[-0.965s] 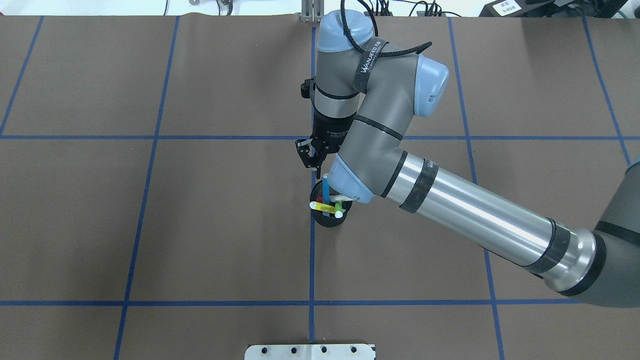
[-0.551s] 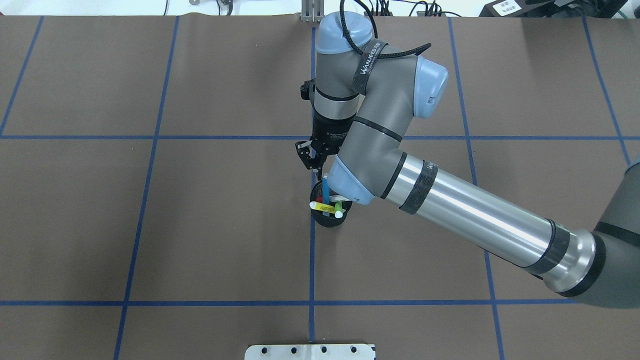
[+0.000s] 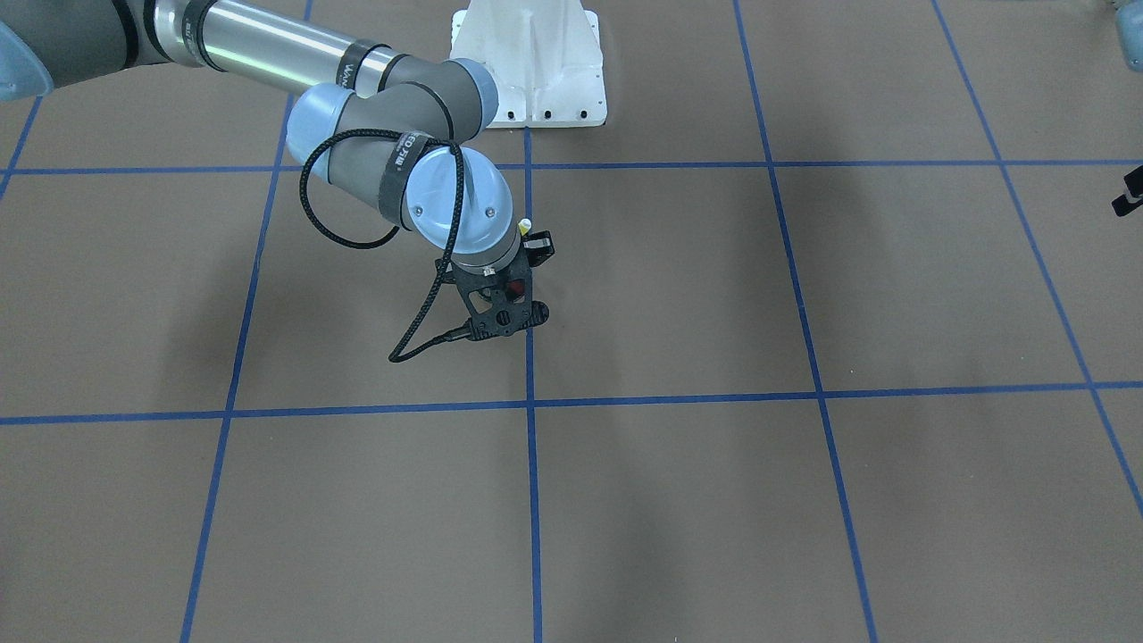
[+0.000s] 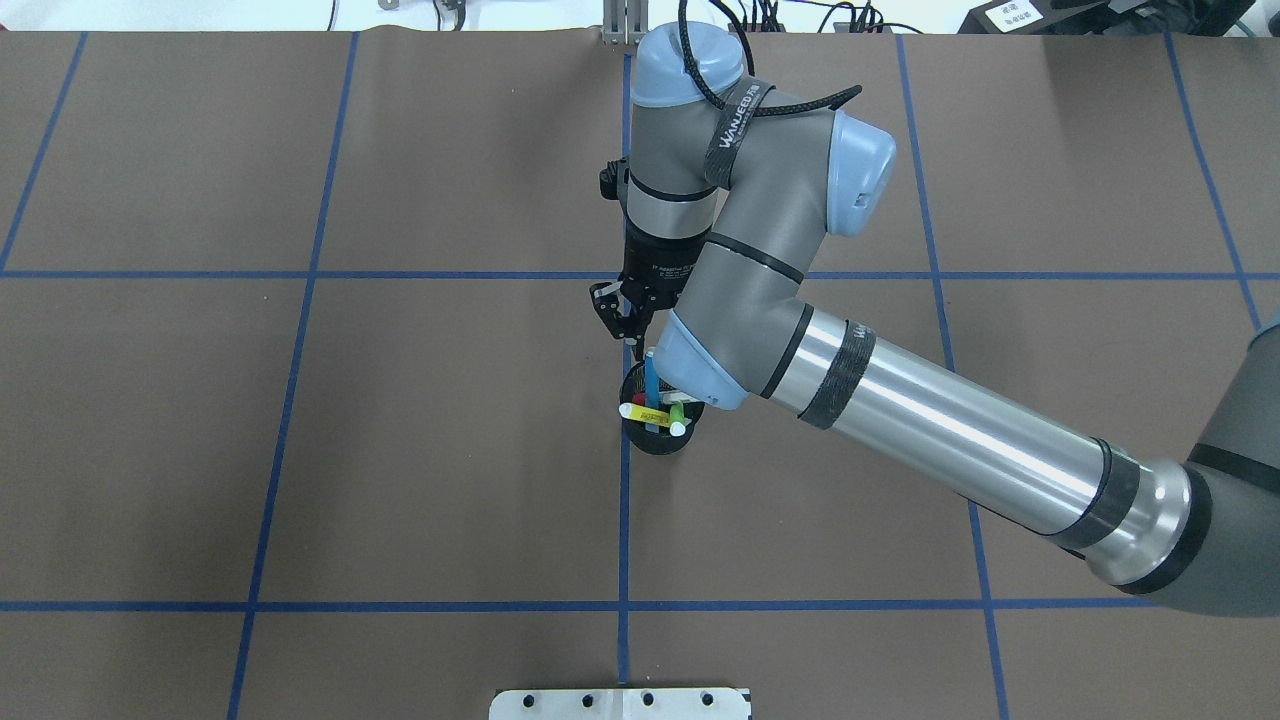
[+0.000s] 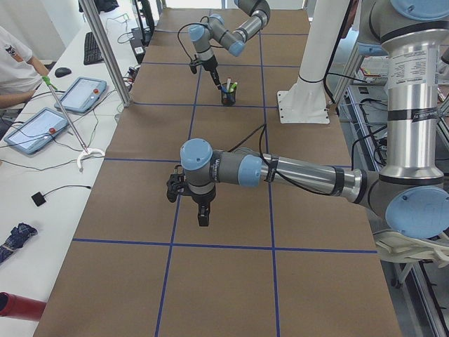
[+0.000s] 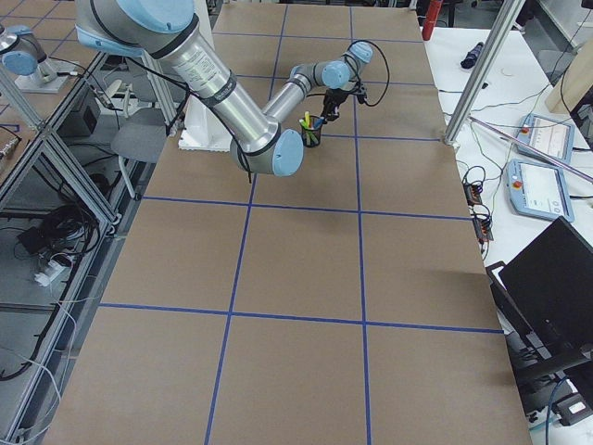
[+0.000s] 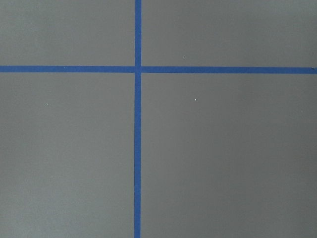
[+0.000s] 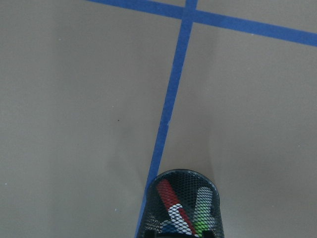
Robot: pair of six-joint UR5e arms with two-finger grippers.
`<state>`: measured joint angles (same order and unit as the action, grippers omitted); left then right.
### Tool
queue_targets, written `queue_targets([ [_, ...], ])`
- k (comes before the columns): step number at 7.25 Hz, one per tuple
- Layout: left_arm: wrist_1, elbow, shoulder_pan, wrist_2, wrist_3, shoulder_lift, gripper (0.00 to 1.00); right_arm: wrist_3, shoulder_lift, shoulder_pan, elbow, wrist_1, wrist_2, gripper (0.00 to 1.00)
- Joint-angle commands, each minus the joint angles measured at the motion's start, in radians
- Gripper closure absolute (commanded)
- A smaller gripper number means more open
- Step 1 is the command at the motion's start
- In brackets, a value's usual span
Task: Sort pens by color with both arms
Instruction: 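Lower the right gripper and grasp the blue highlighter in the cup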
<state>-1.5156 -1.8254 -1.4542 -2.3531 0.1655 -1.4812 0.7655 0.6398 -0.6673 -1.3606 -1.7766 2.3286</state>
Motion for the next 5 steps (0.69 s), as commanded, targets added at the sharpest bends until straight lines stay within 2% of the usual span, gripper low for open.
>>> queue_targets([
  [1,0.0,0.0,0.0,0.001,-0.001,-0.001,0.0,0.0,-0.003,0.0,-0.005,-0.017,0.0,0.68],
  [2,0.0,0.0,0.0,0.0,0.0,-0.001,0.0,0.0,-0.005,0.0,-0.005,-0.017,0.0,0.92],
  [3,0.0,0.0,0.0,0.0,0.0,0.001,0.0,0.0,-0.006,0.0,-0.006,-0.017,0.018,1.0],
  [5,0.0,0.0,0.0,0.0,-0.001,-0.001,0.0,0.0,-0.003,-0.002,-0.02,-0.018,0.031,1.0],
])
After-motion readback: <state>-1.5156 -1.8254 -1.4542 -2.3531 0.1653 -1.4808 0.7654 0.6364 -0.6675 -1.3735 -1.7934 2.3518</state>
